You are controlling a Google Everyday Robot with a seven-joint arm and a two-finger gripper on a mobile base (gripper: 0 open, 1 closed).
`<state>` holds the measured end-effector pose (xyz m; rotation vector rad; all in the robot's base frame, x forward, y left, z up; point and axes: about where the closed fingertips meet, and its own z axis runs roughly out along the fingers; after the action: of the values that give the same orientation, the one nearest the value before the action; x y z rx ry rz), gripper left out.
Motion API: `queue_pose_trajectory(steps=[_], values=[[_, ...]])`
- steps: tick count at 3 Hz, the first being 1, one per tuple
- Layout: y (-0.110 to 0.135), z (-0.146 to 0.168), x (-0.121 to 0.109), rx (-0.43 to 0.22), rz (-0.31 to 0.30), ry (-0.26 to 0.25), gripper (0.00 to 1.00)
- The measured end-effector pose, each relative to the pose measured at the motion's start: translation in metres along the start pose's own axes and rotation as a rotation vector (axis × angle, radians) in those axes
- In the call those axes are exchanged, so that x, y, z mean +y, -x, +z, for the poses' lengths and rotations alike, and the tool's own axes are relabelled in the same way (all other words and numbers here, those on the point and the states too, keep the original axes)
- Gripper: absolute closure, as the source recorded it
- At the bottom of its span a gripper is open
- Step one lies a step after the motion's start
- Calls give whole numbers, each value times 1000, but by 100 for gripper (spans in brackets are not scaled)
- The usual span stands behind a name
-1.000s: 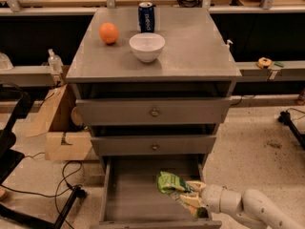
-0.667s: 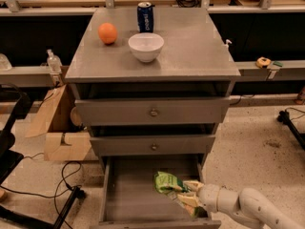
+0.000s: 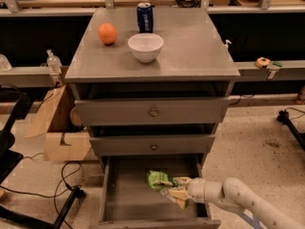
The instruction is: Place green rice chip bag into bottom drawer
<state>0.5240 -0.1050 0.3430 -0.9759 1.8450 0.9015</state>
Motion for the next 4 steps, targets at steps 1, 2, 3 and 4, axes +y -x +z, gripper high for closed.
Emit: queue_pose_trajectory(steps=[1,2,3,4], values=[[-22,48,-48,53,8,13,98],[-18,46,-47,48,5,10,75],[-18,49,-46,48,5,16,44],[-18,51,-44,47,6,20,21]])
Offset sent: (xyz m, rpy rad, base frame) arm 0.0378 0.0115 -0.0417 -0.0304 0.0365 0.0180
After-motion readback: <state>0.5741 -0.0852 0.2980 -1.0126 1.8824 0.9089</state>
